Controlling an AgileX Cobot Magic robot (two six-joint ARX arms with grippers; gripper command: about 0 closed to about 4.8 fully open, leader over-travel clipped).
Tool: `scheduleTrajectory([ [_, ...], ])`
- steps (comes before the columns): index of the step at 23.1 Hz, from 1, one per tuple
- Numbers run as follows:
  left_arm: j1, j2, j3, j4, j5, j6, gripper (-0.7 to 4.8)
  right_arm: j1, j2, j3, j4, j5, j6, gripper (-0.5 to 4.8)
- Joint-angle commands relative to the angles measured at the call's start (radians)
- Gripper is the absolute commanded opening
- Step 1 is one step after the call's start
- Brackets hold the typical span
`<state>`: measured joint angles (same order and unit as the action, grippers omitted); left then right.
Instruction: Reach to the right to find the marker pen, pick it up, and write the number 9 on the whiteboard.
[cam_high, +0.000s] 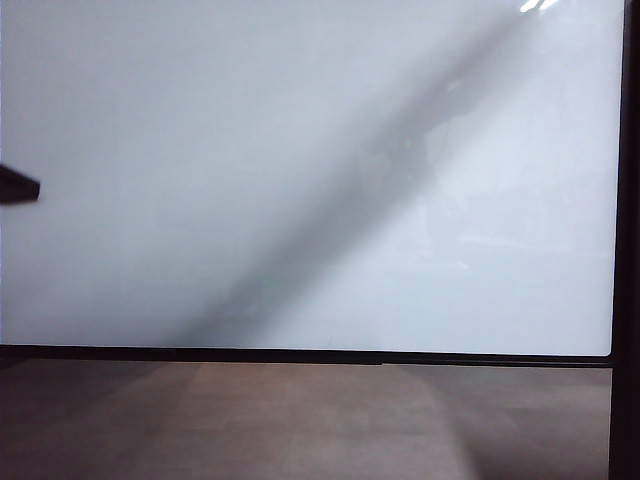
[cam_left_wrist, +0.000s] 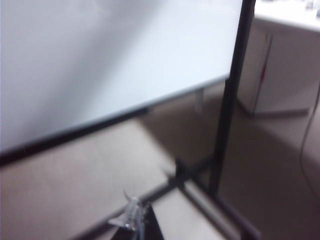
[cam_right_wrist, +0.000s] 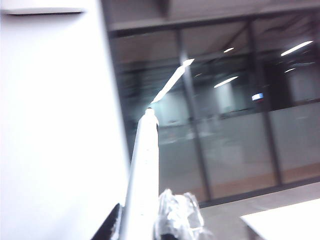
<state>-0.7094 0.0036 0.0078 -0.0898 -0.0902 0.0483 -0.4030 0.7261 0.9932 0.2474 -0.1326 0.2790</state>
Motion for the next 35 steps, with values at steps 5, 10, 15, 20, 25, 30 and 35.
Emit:
scheduleTrajectory([
  [5, 0.000, 0.007, 0.150, 0.076, -0.002, -0.003, -0.05, 0.260, -0.039, 0.006, -0.198, 0.000, 0.005, -0.06],
  [10, 0.001, 0.135, 0.380, -0.006, -0.003, -0.003, -0.05, 0.608, 0.118, 0.007, -0.085, 0.193, -0.048, -0.06],
  [15, 0.001, 0.283, 0.558, -0.003, -0.005, -0.003, -0.05, 0.761, 0.275, 0.008, 0.078, 0.247, -0.073, -0.06],
  [20, 0.001, 0.427, 0.682, 0.074, -0.004, -0.003, -0.05, 0.826, 0.410, 0.012, 0.214, 0.247, -0.070, -0.06],
  [25, 0.002, 0.519, 0.719, 0.106, -0.027, -0.003, -0.05, 0.843, 0.526, 0.080, 0.237, 0.246, -0.071, -0.06],
  [30, 0.026, 0.560, 0.719, 0.107, -0.074, -0.003, -0.05, 0.843, 0.607, 0.159, 0.253, 0.246, -0.075, -0.06],
  [35, 0.112, 0.565, 0.719, 0.114, -0.075, -0.003, -0.05, 0.843, 0.657, 0.206, 0.290, 0.246, -0.079, -0.06],
])
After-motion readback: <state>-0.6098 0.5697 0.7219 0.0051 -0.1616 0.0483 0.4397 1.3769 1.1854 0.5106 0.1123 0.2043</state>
